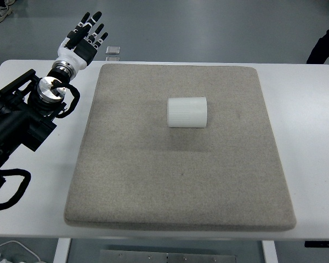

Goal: Flip white cup upright
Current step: 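Swing the left hand out over the pad toward the white cup, then lower the left hand onto the lying cup and close fingers around it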

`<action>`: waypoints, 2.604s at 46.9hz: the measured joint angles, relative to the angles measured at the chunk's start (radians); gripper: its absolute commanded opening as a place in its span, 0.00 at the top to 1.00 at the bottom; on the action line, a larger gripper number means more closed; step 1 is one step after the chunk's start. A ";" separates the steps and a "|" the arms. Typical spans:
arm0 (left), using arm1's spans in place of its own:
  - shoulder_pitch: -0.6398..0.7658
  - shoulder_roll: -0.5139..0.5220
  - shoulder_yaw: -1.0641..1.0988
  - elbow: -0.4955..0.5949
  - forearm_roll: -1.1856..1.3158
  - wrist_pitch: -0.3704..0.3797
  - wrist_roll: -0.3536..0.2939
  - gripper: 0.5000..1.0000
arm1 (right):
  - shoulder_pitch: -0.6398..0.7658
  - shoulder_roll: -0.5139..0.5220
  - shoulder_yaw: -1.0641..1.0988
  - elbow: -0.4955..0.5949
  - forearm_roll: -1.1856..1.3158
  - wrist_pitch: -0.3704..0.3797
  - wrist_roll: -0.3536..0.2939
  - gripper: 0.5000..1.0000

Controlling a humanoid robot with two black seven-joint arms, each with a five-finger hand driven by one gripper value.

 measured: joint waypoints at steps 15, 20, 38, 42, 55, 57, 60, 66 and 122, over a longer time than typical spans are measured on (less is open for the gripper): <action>0.002 0.003 0.001 0.000 0.000 0.000 0.000 0.01 | 0.000 0.000 0.000 0.000 0.000 0.000 0.000 0.14; -0.010 0.008 0.001 0.001 -0.001 0.000 0.000 0.01 | 0.000 0.000 0.000 0.000 0.000 0.000 0.000 0.14; -0.021 0.009 0.006 0.011 0.008 -0.015 0.001 0.01 | 0.000 0.000 0.000 0.000 0.000 0.000 0.000 0.14; -0.022 0.006 0.007 0.011 0.050 -0.031 0.001 0.01 | 0.000 0.000 0.000 0.000 0.000 0.000 0.000 0.14; -0.053 0.002 0.007 -0.031 0.338 -0.034 0.000 0.01 | 0.000 0.000 0.000 0.000 0.000 0.000 0.000 0.14; -0.053 0.007 0.011 -0.057 0.367 -0.034 0.000 0.01 | 0.000 0.000 0.000 0.000 0.000 0.000 0.000 0.14; -0.053 0.008 0.037 -0.096 0.421 -0.034 0.000 0.01 | 0.000 0.000 0.000 0.000 0.000 0.000 0.000 0.14; -0.049 0.010 0.072 -0.154 0.520 -0.034 0.000 0.02 | 0.000 0.000 0.000 0.000 0.000 0.000 0.000 0.14; -0.151 0.090 0.198 -0.532 1.302 -0.272 0.413 0.02 | 0.000 0.000 0.000 0.000 0.000 0.000 0.000 0.14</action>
